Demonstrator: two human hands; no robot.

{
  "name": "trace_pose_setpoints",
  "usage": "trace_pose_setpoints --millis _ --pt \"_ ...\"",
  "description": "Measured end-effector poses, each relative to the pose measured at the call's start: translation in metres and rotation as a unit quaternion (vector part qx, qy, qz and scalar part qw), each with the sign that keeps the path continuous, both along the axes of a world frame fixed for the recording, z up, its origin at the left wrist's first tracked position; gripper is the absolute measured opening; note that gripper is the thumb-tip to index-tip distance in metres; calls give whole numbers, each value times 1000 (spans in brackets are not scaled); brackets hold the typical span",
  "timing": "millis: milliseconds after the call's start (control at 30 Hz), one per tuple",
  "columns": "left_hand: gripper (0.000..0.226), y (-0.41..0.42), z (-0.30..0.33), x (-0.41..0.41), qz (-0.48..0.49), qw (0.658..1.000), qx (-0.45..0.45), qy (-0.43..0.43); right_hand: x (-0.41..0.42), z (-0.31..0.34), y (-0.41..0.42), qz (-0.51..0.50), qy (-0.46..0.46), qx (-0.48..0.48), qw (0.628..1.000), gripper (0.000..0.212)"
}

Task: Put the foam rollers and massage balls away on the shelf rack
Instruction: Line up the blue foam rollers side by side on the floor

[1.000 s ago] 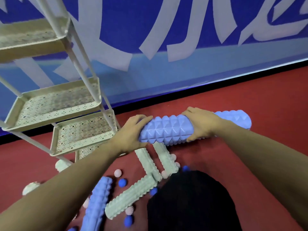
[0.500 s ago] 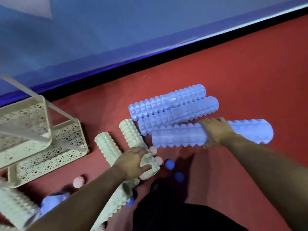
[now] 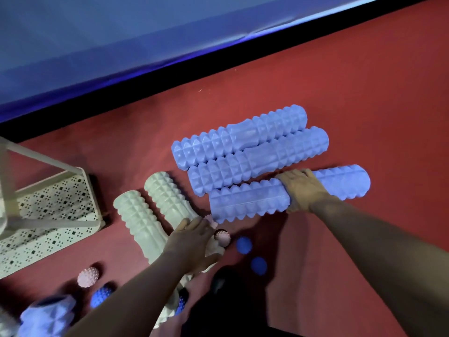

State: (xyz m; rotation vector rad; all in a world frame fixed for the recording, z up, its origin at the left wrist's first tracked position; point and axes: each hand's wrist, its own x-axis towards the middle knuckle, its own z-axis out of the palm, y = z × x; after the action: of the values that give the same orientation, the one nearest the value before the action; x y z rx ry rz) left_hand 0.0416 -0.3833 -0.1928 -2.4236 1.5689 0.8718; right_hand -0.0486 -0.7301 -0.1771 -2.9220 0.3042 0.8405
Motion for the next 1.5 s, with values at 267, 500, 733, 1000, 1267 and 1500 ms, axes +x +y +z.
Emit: trace_pose_setpoints --millis 267,500,733,1000,1267,1500 --pt "73 20 6 4 -14 1000 -26 0 32 -15 36 11 13 18 1000 111" --pt "73 34 9 4 2 999 -47 5 29 -23 56 -13 -71 -54 996 92" --pt "76 27 17 3 57 997 11 57 24 -22 70 -48 -47 -81 994 72" --pt "88 10 8 0 134 989 17 51 21 -27 71 -109 -22 -4 994 93" --pt "40 -10 0 42 302 939 -142 83 60 -3 48 -126 -313 45 940 55" --pt "32 -57 0 128 596 706 -359 133 168 -13 -5 -326 -270 32 906 61"
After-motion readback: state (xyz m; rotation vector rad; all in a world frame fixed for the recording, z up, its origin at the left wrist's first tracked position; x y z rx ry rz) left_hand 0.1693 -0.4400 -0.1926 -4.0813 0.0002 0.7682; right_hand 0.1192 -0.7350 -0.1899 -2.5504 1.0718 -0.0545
